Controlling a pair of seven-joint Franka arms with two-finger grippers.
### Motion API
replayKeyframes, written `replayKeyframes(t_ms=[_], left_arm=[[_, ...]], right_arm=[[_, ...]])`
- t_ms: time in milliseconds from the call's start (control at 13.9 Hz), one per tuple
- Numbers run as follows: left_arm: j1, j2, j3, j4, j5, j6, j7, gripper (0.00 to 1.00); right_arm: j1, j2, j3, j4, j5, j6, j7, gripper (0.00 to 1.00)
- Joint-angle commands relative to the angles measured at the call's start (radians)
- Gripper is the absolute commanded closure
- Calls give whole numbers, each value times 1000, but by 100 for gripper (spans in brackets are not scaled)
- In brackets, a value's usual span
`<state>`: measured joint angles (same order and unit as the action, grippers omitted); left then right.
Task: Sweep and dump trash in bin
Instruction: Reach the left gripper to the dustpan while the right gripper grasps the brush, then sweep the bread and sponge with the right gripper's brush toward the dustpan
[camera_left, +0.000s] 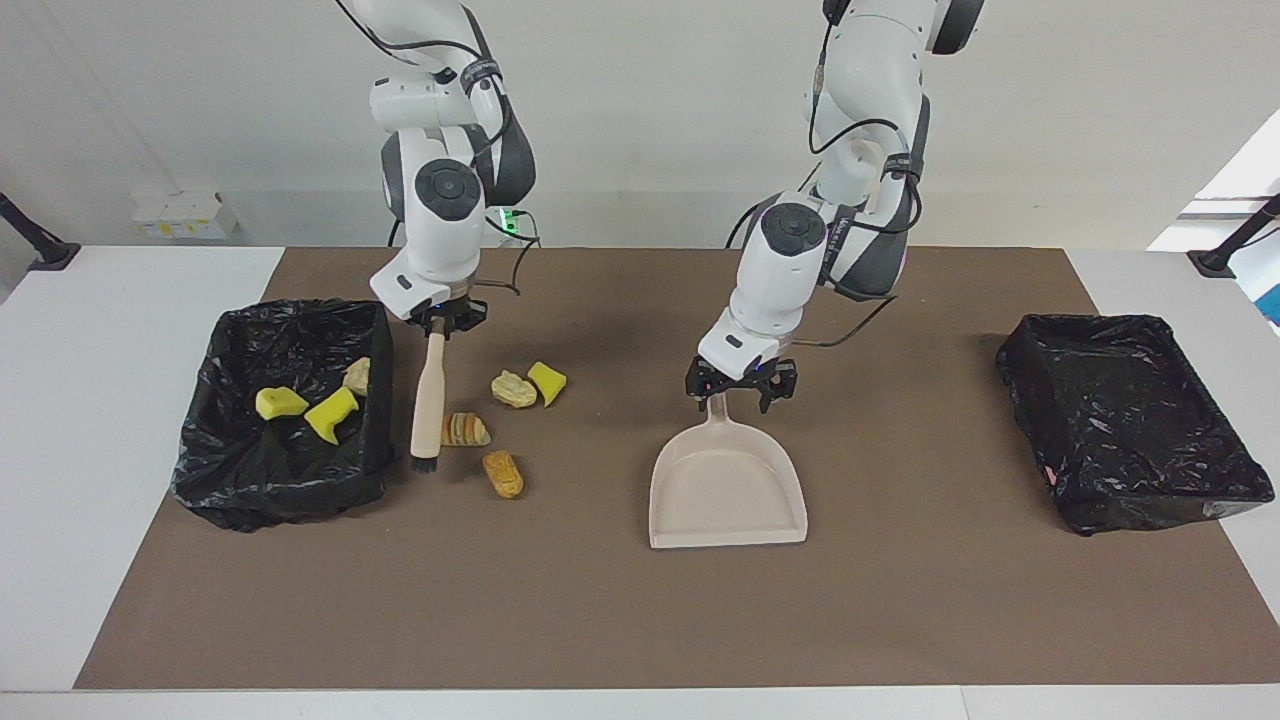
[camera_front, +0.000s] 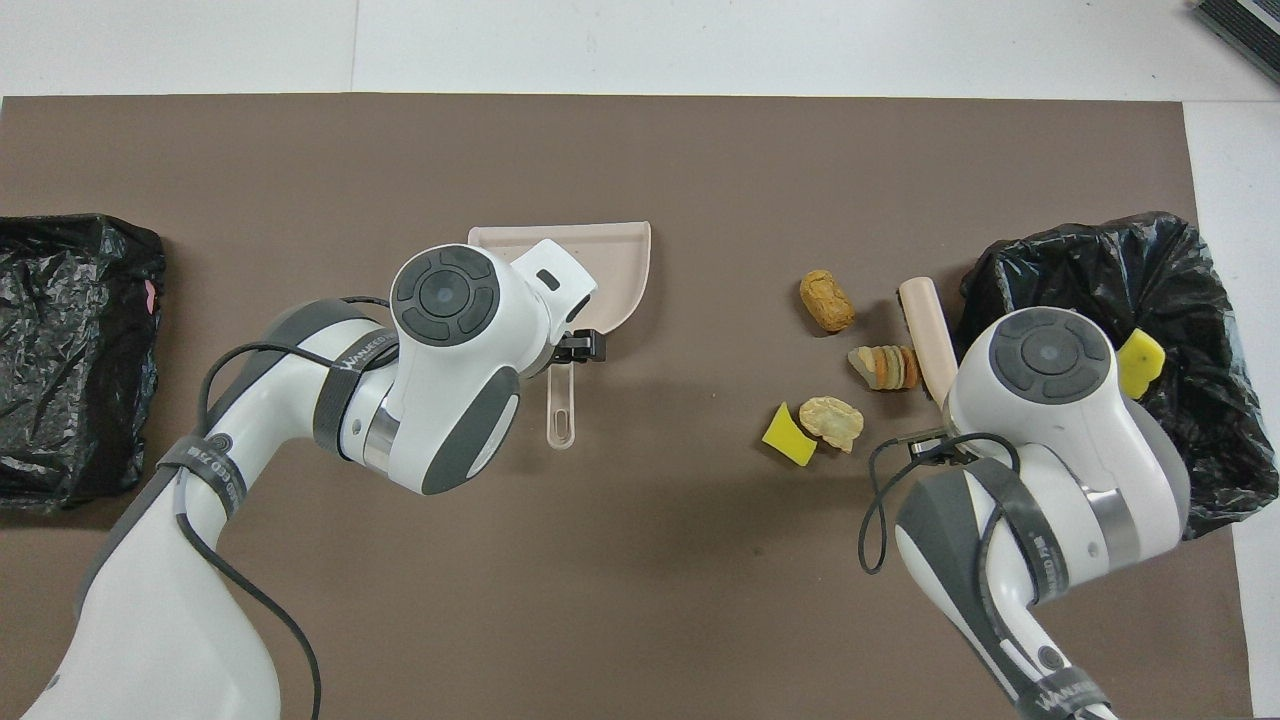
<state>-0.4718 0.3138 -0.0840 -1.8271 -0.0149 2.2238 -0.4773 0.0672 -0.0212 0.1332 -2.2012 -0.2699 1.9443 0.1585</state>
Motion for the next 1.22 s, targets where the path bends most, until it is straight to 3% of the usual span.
replayKeyframes(t_ms=[0,144,288,503,647,719,862,934,1150], left_arm=[[-37,-39,18,-66,-4,33,14,0],[-45,-39,18,-74,-4,40,26,0],[-47,-39,18,-75,-4,48,31,7],[-48,-41,18,-75,-4,46,63,34],[-48,-42,18,-75,-4,34,66,62],[-48,-42,18,-77,-4,31,66,72],[-51,-44,18,-75,-2,25,68,78],[-53,-44,18,-74,-2,17,69,86],[-53,-47,20,-55,10,-56,92,100]], right_arm=[[-21,-19,19,-41,-2,41,-149,100],[-20,-19,19,-42,97,36,-215,100],[-13,-19,20,-42,234,27,-220,100],[29,-19,20,-34,417,9,-208,100],[45,-16,20,-9,460,-27,-198,100],[36,-14,20,13,466,-51,-200,100],[30,-17,13,75,457,-129,-194,100],[13,-20,10,98,445,-151,-192,100],[-30,-16,14,112,340,-115,-194,100]])
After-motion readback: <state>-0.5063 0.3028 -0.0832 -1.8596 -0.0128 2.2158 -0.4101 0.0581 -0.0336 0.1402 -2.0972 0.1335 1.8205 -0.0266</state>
